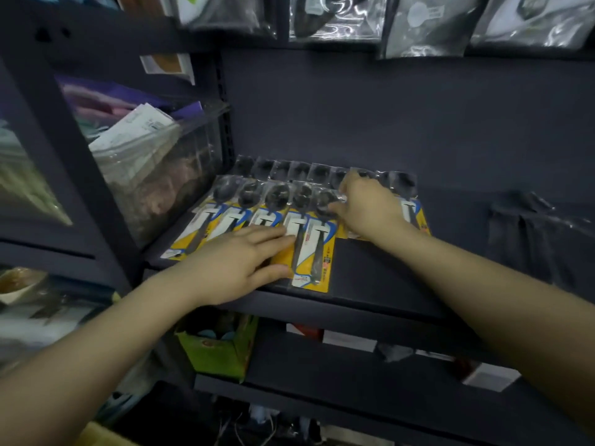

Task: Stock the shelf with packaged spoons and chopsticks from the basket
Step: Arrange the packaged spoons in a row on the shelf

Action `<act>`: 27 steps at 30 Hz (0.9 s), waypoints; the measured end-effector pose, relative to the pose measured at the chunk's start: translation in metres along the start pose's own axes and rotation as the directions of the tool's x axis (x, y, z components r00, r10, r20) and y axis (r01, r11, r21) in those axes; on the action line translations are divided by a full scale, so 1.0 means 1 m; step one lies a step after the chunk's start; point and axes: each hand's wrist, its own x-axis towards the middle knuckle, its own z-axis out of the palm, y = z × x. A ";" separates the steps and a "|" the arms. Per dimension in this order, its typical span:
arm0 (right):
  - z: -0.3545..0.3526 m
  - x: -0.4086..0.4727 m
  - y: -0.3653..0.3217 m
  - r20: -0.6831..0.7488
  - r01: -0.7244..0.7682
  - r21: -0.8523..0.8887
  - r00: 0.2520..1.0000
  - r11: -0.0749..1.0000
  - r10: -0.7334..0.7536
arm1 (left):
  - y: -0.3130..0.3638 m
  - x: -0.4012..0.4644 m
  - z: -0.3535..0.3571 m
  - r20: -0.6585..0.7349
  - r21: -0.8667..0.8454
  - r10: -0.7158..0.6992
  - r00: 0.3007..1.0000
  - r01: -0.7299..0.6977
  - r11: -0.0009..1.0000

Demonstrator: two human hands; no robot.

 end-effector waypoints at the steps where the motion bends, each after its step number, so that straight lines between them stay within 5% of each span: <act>1: 0.002 0.004 -0.002 -0.009 0.065 0.052 0.998 0.996 -0.065 | 0.001 -0.005 0.000 -0.034 0.010 0.028 0.999 -0.027 1.000; 4: 0.011 0.023 -0.012 0.010 0.174 0.123 0.984 0.977 -0.176 | 0.002 -0.015 0.005 -0.048 0.028 0.095 0.994 -0.094 0.995; 9: 0.026 0.052 -0.023 0.087 0.064 0.074 0.994 0.995 -0.070 | -0.001 -0.020 0.013 -0.066 -0.027 0.080 0.995 -0.082 0.996; 16: 0.031 0.070 -0.030 0.176 -0.108 0.323 0.983 0.940 0.052 | 0.001 -0.018 0.012 -0.116 -0.232 -0.004 0.993 -0.023 0.973; 23: 0.025 0.061 -0.022 0.067 0.028 0.184 0.997 0.982 -0.041 | 0.001 -0.018 0.008 -0.105 -0.239 -0.005 0.994 -0.020 0.971; 27: 0.012 0.053 0.003 0.197 0.054 0.204 0.976 0.978 -0.095 | 0.006 -0.016 0.007 -0.145 -0.159 -0.021 0.989 -0.002 0.987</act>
